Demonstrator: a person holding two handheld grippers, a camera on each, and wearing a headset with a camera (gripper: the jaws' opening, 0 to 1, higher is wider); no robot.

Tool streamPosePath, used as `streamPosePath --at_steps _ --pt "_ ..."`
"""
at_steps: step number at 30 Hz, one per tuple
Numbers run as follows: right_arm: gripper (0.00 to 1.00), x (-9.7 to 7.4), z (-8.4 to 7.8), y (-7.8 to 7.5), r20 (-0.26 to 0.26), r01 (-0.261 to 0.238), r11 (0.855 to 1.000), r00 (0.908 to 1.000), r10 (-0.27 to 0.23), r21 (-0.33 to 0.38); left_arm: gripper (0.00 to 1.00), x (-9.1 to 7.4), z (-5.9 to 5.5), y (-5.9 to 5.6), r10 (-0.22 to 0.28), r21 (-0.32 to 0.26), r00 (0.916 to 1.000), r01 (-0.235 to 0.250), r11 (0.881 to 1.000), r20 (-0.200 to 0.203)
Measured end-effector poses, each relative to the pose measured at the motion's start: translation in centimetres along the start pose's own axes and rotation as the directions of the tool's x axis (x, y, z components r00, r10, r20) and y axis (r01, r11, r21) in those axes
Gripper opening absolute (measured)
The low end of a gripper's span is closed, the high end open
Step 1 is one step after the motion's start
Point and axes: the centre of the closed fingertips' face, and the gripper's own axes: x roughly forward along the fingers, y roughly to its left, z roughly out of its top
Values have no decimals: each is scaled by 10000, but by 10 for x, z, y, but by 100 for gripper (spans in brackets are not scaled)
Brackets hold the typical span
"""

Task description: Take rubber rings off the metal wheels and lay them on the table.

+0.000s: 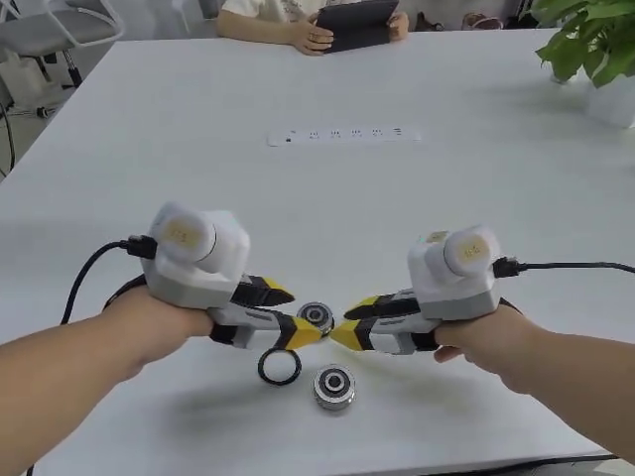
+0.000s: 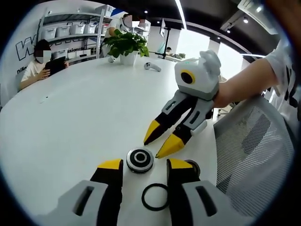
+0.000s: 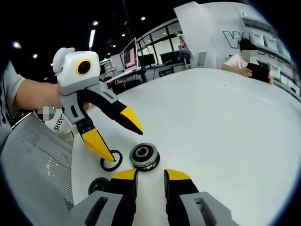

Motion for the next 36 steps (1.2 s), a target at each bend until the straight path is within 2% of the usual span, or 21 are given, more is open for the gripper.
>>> streamPosePath --at_steps 4,14,19,22,29,34,36 --pt "20 0 0 0 -21 -5 10000 10000 5 -60 28 4 3 -1 -41 93 10000 41 9999 -14" --pt "20 0 0 -1 3 17 10000 10000 -17 -79 20 12 -1 1 -63 198 9997 68 9998 -246" --pt "20 0 0 0 13 22 10000 10000 -22 -76 16 14 1 1 22 272 9996 -14 9996 -270" --pt "20 0 0 0 4 26 9999 10000 -26 -126 14 16 1 -1 57 504 9994 -40 9987 -327" --pt "20 2 1 0 4 15 9998 10000 -15 -198 9 17 -1 5 420 1047 9982 -373 9938 -425" --pt "19 3 1 1 17 -6 9997 10000 7 -253 8 17 -2 4 623 1675 9971 -542 9844 -435" --pt "19 4 1 1 11 -30 9995 10000 30 -307 8 17 -2 5 646 1600 9972 -578 9854 -379"
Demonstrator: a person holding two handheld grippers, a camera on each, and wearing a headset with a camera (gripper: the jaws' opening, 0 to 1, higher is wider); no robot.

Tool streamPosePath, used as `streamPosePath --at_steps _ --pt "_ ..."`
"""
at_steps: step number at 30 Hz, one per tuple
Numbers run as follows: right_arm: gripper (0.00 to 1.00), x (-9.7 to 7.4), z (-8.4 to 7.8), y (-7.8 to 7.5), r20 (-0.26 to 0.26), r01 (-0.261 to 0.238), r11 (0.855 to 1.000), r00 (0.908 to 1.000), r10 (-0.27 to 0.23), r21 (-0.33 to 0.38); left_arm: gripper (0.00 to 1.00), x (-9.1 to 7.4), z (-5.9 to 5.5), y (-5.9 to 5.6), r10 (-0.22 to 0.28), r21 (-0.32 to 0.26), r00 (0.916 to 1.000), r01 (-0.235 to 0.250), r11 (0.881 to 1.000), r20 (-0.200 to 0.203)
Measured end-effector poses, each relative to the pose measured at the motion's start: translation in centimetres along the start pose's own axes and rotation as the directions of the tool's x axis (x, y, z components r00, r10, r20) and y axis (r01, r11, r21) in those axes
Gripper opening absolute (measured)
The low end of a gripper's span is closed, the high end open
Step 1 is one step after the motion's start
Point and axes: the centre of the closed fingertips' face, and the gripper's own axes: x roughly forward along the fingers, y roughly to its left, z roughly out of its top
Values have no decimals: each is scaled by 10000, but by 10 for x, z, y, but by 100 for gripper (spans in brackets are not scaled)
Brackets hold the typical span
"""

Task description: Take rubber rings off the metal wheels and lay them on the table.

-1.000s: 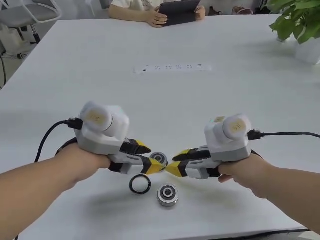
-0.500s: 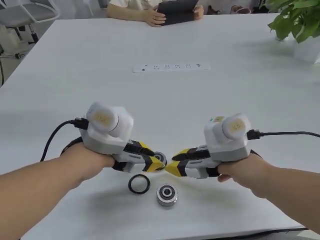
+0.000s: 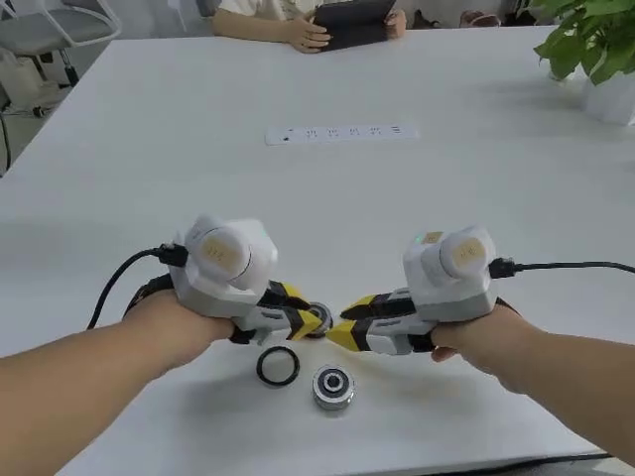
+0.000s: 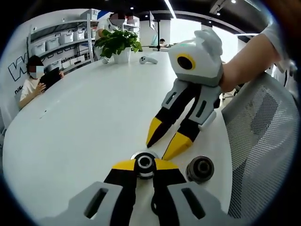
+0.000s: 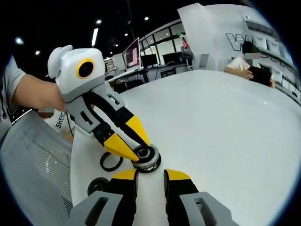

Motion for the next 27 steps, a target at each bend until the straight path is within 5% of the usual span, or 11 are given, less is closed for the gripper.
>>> streamPosePath --at_steps 27 --pt "8 4 0 4 -313 167 9958 9993 -196 -897 7 0 1 1 311 -291 9995 -307 9991 106"
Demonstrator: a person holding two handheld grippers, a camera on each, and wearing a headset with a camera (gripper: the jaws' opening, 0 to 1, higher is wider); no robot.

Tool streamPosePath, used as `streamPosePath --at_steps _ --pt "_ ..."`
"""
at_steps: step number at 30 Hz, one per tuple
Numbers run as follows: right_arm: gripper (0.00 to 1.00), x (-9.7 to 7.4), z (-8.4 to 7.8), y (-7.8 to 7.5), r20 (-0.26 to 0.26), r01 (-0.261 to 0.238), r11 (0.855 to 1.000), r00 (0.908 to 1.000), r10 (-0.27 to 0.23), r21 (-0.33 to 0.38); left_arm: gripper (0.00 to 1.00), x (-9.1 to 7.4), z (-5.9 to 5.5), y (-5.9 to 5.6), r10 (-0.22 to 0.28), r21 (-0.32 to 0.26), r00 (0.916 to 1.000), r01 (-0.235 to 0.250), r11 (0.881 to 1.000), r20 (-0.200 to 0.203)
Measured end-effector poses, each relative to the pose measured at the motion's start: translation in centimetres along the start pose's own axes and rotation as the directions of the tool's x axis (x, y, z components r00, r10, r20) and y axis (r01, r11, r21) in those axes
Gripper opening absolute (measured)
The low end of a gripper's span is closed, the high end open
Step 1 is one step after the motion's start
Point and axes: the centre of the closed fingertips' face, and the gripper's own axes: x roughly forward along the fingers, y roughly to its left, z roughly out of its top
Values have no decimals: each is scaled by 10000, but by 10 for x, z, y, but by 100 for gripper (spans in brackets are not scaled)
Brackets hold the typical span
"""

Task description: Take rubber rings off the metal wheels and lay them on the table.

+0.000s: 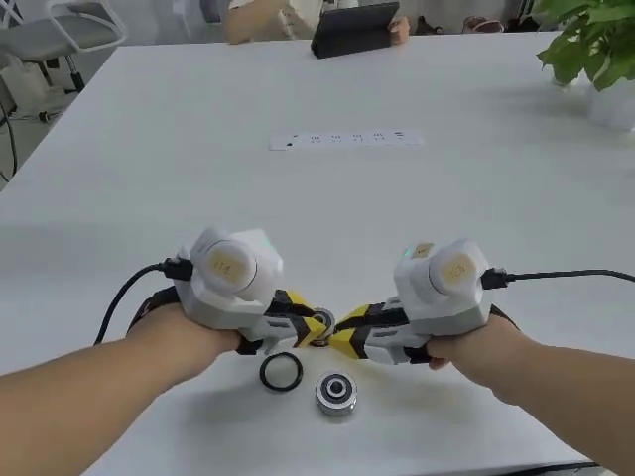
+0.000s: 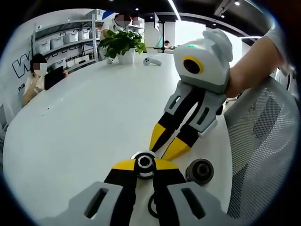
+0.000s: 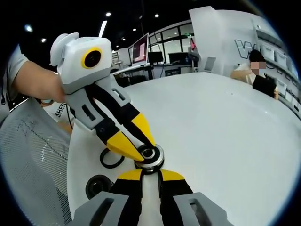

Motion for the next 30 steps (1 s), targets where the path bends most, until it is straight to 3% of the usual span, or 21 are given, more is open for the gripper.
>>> streamPosePath --at_steps 5,10,13,16,21,30 --pt "0 -2 -2 -1 -49 69 9993 10000 -67 369 7 0 0 0 68 -41 10000 -67 10000 51" --pt "0 -2 -2 -2 6 84 9962 10000 -85 871 7 0 0 0 63 -31 10000 -63 10000 71" --pt "0 -3 0 -5 321 151 9836 9993 -212 1797 7 0 -1 0 71 19 10000 -71 10000 45" --pt "0 -5 0 -7 446 84 9792 9988 -178 2027 7 0 -1 0 68 68 10000 -69 10000 29" --pt "0 -8 9 -11 1047 -76 9514 9942 -260 3079 7 0 -1 0 49 80 10000 -49 10000 -6" --pt "0 -10 12 -11 1381 -314 9314 9902 -204 3626 7 0 -1 -1 113 36 9999 -112 9999 -25"
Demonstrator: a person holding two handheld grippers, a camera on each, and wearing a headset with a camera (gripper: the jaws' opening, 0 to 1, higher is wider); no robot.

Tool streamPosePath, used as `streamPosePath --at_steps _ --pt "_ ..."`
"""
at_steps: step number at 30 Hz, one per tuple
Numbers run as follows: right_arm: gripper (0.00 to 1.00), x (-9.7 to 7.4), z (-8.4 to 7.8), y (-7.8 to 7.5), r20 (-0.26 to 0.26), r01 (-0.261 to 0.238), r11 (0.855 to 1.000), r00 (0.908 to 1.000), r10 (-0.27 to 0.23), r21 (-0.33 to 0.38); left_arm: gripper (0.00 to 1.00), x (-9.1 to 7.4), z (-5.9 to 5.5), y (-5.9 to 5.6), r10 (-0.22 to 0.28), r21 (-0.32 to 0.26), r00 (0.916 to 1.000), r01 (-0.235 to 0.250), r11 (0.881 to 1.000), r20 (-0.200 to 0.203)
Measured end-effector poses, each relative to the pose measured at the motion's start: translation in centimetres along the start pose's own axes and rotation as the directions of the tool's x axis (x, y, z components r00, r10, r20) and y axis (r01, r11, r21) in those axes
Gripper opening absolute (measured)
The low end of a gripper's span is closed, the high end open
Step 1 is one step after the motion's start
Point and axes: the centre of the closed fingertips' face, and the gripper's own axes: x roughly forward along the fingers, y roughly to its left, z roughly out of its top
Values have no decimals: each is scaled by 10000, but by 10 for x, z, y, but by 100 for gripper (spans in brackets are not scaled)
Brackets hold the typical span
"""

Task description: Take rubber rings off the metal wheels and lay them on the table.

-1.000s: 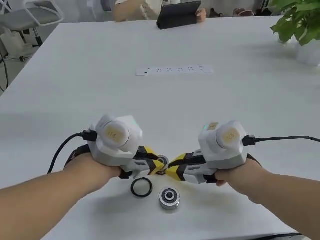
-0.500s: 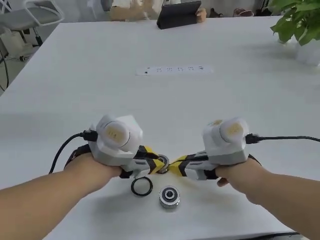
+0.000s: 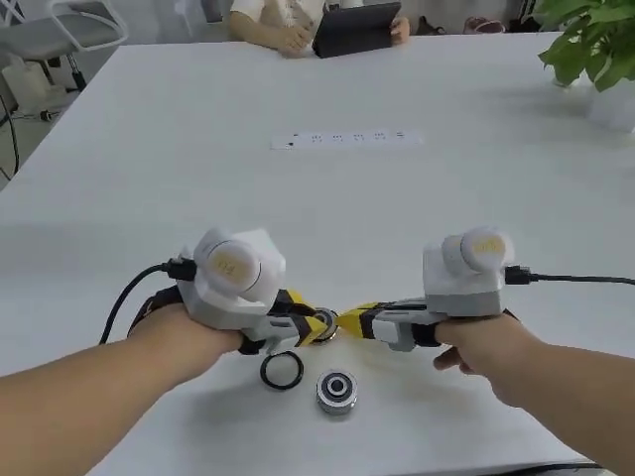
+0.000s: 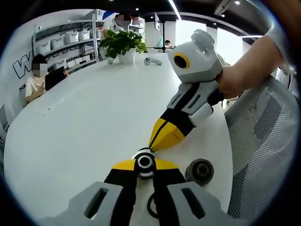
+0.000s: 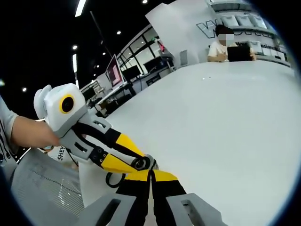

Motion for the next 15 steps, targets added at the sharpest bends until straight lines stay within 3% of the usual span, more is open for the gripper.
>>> streamPosePath --at_steps 6,15 --pt "0 0 1 1 242 -149 9974 9996 132 704 7 0 0 0 77 -30 10000 -77 10000 -25" --pt "0 0 3 4 363 -258 9947 9991 223 998 7 0 0 0 148 -32 9999 -148 9999 -88"
